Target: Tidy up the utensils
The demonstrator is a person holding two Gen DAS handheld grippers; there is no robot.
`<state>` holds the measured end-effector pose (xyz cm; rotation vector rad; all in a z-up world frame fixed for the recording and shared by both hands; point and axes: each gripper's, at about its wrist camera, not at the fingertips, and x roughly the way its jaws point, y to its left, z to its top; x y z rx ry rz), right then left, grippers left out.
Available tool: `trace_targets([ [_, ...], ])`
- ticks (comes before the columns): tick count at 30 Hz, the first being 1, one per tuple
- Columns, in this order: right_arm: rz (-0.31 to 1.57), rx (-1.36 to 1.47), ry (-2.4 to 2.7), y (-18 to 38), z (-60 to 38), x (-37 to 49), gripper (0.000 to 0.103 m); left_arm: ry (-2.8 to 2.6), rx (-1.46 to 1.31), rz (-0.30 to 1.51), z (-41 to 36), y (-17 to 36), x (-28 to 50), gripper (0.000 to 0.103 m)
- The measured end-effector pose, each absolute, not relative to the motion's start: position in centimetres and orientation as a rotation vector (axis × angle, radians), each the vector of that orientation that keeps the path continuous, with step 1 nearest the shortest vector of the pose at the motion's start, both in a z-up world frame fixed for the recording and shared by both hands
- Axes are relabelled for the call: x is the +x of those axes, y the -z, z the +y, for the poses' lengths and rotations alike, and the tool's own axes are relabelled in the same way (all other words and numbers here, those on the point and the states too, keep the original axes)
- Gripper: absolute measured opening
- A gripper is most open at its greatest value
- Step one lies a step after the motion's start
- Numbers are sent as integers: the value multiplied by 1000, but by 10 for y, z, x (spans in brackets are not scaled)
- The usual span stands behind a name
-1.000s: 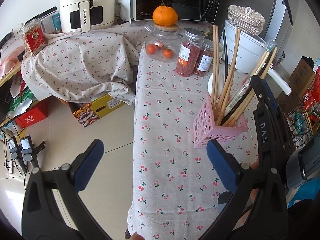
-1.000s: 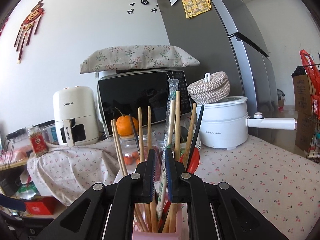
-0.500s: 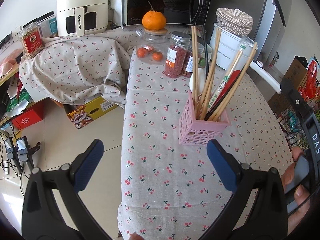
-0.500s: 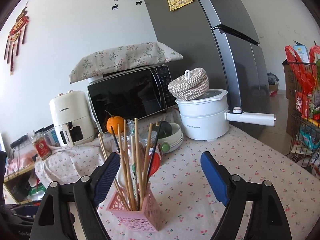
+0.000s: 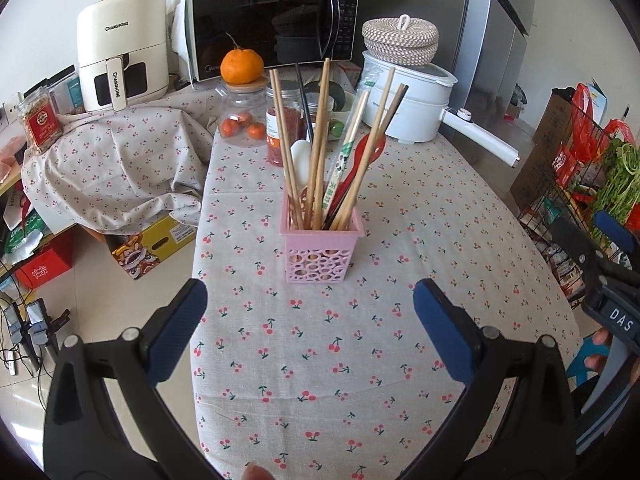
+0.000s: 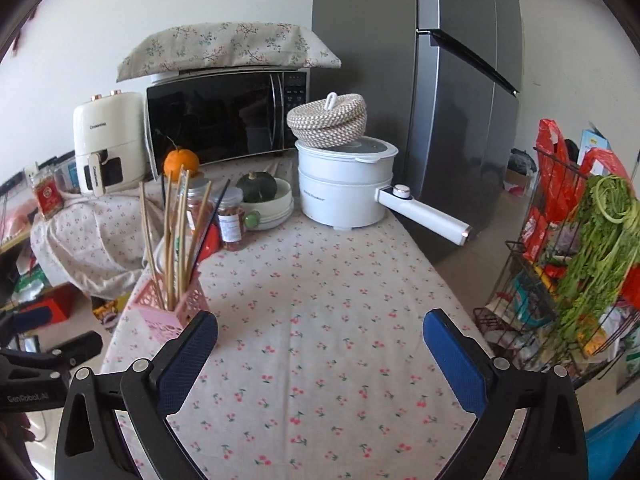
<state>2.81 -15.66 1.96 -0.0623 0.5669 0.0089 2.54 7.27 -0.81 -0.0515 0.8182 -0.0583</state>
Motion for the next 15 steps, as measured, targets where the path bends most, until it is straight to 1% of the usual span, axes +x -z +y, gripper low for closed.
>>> trace_targets([
  [6, 587, -15, -36, -21, -178, 16, 103, 30, -43, 800, 60, 4, 20, 102],
  [10, 569, -32, -26, -25, -184, 14, 103, 28, -51, 808, 52, 4, 21, 102],
  [15, 621, -34, -42, -20, -188, 20, 103, 52, -12, 812, 35, 3, 21, 102],
])
